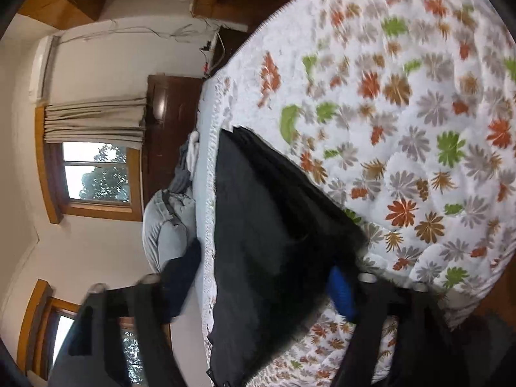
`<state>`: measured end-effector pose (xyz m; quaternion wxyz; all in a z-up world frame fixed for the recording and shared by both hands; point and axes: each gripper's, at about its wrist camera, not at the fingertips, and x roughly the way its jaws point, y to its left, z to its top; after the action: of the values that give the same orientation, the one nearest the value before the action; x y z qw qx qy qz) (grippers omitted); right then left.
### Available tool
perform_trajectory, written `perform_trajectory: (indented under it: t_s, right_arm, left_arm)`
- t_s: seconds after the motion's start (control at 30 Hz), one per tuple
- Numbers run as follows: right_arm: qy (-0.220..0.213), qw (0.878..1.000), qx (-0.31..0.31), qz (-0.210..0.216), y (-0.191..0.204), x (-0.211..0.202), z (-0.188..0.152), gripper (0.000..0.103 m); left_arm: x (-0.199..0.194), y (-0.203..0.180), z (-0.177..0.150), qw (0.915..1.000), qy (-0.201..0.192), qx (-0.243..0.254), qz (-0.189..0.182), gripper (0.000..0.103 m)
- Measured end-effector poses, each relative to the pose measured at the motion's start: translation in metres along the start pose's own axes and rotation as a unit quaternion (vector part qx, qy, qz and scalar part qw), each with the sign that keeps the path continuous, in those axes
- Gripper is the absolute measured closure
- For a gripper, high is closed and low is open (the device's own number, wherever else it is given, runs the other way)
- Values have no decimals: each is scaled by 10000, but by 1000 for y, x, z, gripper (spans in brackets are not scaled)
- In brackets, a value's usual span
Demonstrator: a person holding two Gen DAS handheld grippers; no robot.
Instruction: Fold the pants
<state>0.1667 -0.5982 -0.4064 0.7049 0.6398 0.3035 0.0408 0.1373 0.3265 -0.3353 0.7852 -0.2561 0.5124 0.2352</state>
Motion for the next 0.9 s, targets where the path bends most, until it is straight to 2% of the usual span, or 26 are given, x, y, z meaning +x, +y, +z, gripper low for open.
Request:
perform_trajectory:
  t_s: [0.07, 0.13, 0.47, 0.7, 0.9]
  right_arm:
    - [36, 10000, -53, -5, 2, 0, 0, 70]
    - [21, 9998, -188, -22, 11, -1, -1, 80]
    - [-106, 9939, -978, -491, 87, -10, -12, 83]
    - [-184, 9836, -1638, -728, 148, -13, -33, 84]
    - [-191, 9776, -1932, -807, 179, -12, -51, 84]
  left_arm:
    - [-2, 1, -1, 10000, -23, -2, 3, 11]
    - [-3, 2, -1, 10000, -25, -23, 5, 11]
    - [-8, 4, -4, 9999, -76, -72, -40, 11]
    - [-12, 11, -5, 9995, -134, -184, -229, 11]
    - [-15, 14, -7, 9990, -191, -197, -342, 11]
